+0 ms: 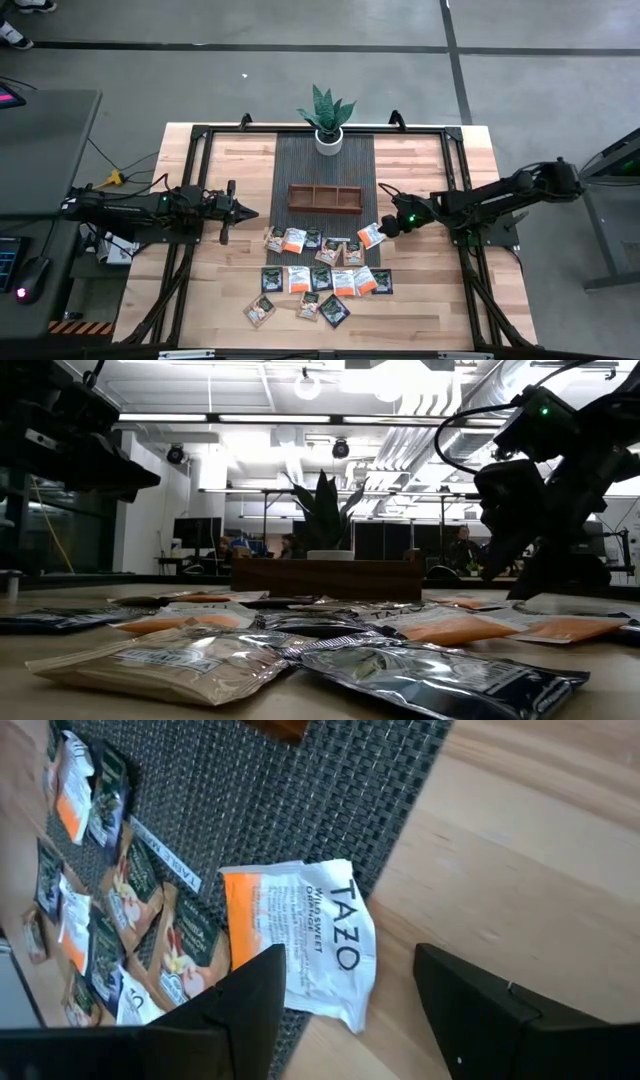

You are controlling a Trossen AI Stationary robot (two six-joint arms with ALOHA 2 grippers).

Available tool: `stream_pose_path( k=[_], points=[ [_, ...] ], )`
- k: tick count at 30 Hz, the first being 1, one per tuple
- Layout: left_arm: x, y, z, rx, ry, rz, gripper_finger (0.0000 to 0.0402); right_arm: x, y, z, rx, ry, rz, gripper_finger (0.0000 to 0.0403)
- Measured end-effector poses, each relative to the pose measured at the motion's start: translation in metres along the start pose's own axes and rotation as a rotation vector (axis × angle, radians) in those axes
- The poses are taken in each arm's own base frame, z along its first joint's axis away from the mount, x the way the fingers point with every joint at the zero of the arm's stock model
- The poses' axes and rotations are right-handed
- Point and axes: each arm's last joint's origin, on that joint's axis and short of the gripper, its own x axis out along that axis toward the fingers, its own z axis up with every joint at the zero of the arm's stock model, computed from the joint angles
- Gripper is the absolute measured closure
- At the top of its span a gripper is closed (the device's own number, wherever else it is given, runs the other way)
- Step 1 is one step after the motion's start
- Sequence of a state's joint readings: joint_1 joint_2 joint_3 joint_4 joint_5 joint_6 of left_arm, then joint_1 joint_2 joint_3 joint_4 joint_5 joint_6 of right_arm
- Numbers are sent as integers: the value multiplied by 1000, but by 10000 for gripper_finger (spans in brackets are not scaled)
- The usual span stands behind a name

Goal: Pick & Place Tea
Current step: Put the white tea bag into the right section of the wooden organizer

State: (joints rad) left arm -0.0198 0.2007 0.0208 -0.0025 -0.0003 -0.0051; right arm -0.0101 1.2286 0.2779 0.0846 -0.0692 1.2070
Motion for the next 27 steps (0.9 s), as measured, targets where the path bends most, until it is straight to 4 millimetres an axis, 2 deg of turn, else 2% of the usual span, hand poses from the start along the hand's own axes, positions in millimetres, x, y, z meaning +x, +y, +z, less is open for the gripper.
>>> stream_pose_path(
  k=[27],
  points=[
    [0,0,0,0,0,0,401,0,-1,-3,-19,104,27,183]
  ],
)
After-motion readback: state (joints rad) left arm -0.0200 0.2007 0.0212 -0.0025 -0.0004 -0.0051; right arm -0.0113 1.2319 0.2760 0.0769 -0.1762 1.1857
